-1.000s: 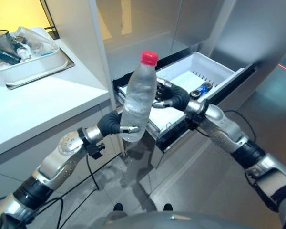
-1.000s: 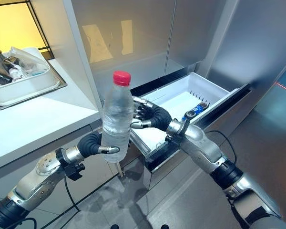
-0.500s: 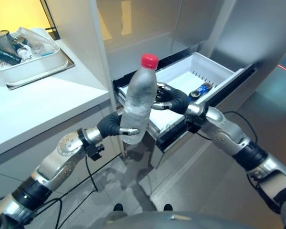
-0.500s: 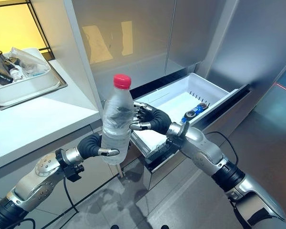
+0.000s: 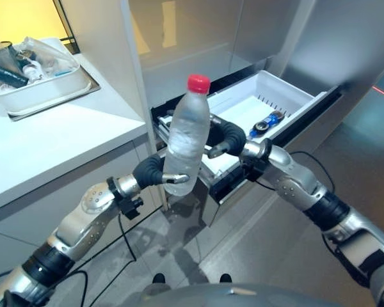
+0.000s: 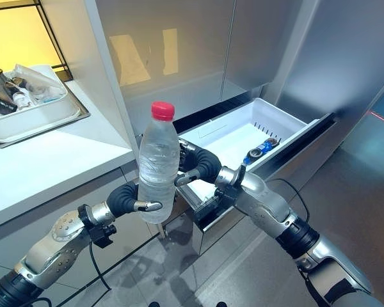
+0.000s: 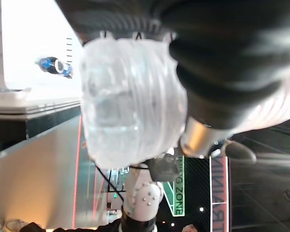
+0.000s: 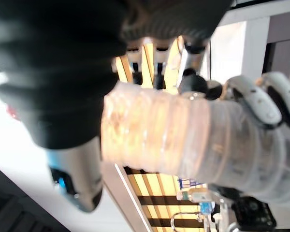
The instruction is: Take the drinks into the refrigerator
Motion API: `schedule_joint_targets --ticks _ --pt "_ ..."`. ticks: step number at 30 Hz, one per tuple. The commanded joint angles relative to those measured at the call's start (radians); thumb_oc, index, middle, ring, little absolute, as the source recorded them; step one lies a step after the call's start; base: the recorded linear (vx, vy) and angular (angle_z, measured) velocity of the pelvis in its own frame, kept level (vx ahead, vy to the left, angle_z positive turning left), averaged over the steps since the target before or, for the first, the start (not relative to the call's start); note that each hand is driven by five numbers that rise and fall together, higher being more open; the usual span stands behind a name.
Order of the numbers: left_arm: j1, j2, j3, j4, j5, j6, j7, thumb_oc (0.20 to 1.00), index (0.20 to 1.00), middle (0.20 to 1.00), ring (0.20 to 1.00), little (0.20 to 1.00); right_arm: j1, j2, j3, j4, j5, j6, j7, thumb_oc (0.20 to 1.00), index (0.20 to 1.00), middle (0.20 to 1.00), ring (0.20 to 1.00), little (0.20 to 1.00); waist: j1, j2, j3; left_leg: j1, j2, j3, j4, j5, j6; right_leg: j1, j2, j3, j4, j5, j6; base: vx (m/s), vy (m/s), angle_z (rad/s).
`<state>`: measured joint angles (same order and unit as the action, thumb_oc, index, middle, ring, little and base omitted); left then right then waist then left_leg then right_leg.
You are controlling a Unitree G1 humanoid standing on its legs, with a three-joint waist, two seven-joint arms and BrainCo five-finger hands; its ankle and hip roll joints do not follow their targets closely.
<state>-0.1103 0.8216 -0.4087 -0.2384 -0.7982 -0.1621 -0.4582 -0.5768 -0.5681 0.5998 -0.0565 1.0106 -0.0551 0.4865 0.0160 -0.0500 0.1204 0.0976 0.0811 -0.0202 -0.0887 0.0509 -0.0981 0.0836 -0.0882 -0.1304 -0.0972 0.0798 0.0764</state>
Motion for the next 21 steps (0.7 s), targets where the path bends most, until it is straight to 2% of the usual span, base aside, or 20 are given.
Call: schedule_joint_targets --ticks 1,12,21 --pt "-0.114 -0.052 0.105 0.01 -0.02 -0.08 0.045 0.2 0.2 0.2 0.2 0.2 -0.113 0.085 0.026 -0.075 0.018 -0.045 0.038 1.0 1.0 1.0 1.0 1.0 0.007 -0.024 -0.003 0.052 -0.081 -0.026 0.038 -0.133 0.094 0.076 0.049 -0.037 0.033 -0.126 -0.025 0.0 0.0 0.0" --pt "-0.126 -0.052 0.106 -0.022 0.019 -0.094 0.051 0.2 0.2 0.2 0.2 0.2 -0.197 0.159 0.021 0.008 -0.021 -0.082 -0.014 1.0 1.0 1.0 1.0 1.0 0.018 -0.03 -0.006 0.052 -0.08 -0.025 0.036 -0.131 0.093 0.081 0.05 -0.037 0.026 -0.121 -0.027 0.0 0.0 0.0" --pt "-0.127 -0.06 0.109 -0.022 0.031 -0.095 0.061 0.2 0.2 0.2 0.2 0.2 -0.206 0.196 0.079 0.005 -0.037 -0.046 0.007 1.0 1.0 1.0 1.0 1.0 0.023 -0.031 -0.001 0.052 -0.078 -0.031 0.034 -0.128 0.093 0.082 0.05 -0.04 0.024 -0.12 -0.029 0.0 0.0 0.0"
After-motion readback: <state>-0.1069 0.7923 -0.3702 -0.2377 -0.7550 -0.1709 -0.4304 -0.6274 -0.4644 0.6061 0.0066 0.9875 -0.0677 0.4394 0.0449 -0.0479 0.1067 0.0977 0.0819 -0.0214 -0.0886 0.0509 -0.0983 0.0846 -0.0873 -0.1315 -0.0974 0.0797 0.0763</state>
